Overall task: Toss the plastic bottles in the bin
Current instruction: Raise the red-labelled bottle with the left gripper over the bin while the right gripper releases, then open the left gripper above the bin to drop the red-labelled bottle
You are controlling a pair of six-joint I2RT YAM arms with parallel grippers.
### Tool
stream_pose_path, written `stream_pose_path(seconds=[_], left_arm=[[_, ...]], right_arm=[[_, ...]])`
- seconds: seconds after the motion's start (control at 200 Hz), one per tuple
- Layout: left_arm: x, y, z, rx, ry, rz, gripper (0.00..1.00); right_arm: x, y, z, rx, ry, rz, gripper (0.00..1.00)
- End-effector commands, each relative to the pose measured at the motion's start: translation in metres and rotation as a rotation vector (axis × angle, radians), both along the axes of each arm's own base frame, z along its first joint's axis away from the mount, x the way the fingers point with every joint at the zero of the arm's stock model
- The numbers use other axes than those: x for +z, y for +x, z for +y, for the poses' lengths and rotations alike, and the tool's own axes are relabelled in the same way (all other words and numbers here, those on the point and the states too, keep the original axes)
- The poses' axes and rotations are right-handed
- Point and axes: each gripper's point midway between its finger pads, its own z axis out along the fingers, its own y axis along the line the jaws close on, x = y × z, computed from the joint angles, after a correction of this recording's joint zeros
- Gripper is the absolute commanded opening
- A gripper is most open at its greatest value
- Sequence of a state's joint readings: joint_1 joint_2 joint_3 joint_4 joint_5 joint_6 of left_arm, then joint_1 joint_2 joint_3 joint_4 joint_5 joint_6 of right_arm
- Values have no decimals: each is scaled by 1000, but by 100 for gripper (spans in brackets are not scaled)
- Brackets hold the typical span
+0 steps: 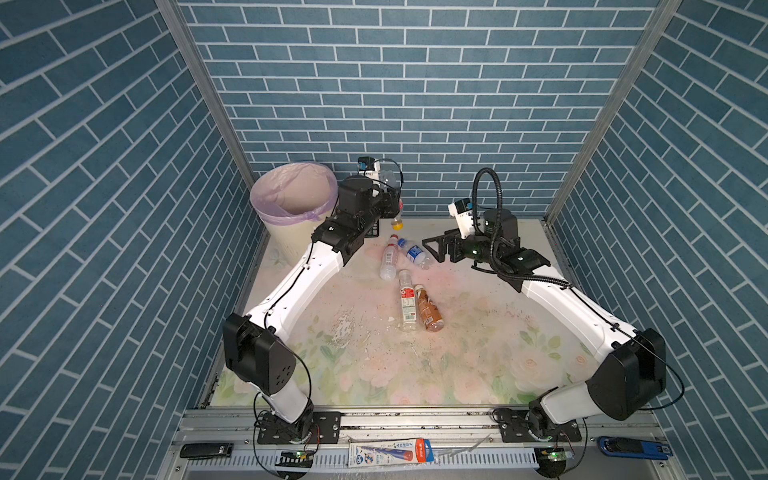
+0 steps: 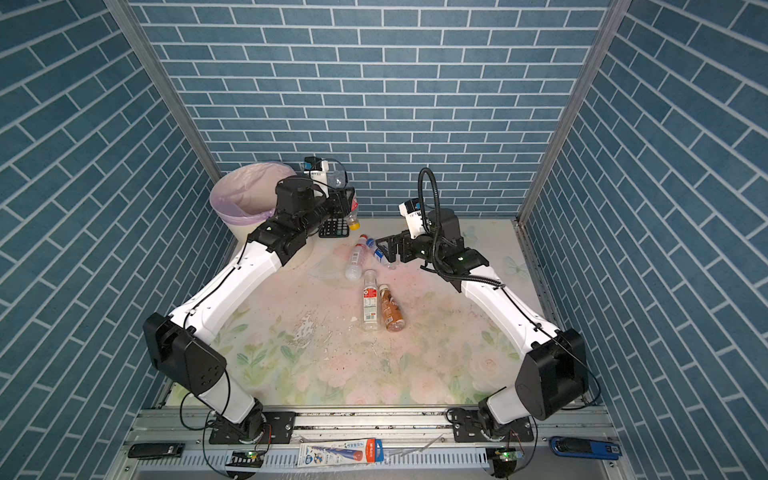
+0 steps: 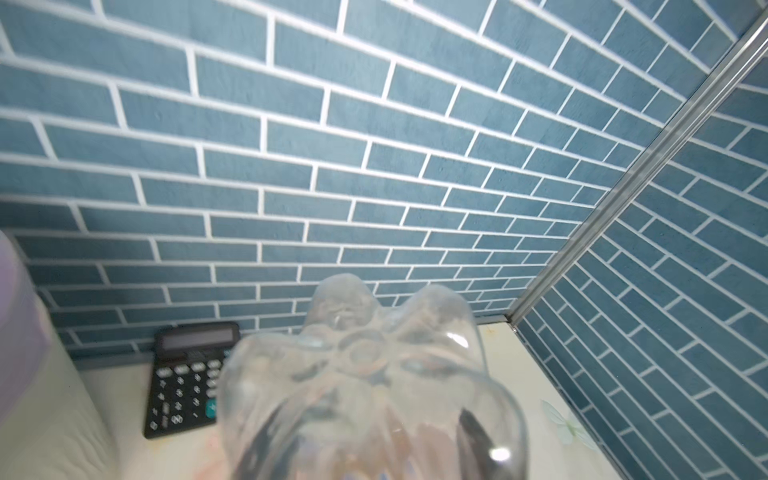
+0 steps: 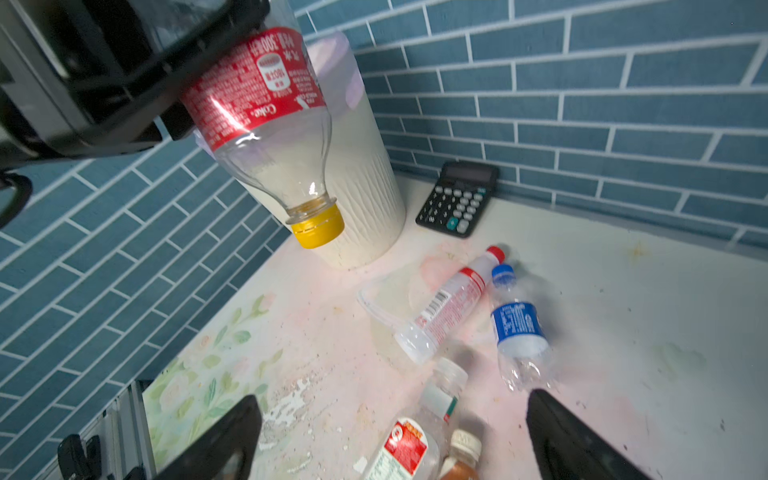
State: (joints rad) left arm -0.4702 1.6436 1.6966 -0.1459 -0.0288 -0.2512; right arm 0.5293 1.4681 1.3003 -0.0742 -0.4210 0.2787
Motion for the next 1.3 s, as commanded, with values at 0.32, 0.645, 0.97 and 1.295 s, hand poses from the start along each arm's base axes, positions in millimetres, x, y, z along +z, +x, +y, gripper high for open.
stream_pose_path(seconds=[0.32,0.645,0.97,1.295], left_arm=[[100,3,69,207,627,-342,51],[194,-9,129,374,651,-534,51],[46,79,231,464,520,-132,85],[80,44,217,402,391,-203,99]], right_arm=[[84,9,51,68,158,-186,99],[85,17,69,87,162,-183,99],[72,17,74,102,154,-146,99],[64,15,72,101,141,-126,98]])
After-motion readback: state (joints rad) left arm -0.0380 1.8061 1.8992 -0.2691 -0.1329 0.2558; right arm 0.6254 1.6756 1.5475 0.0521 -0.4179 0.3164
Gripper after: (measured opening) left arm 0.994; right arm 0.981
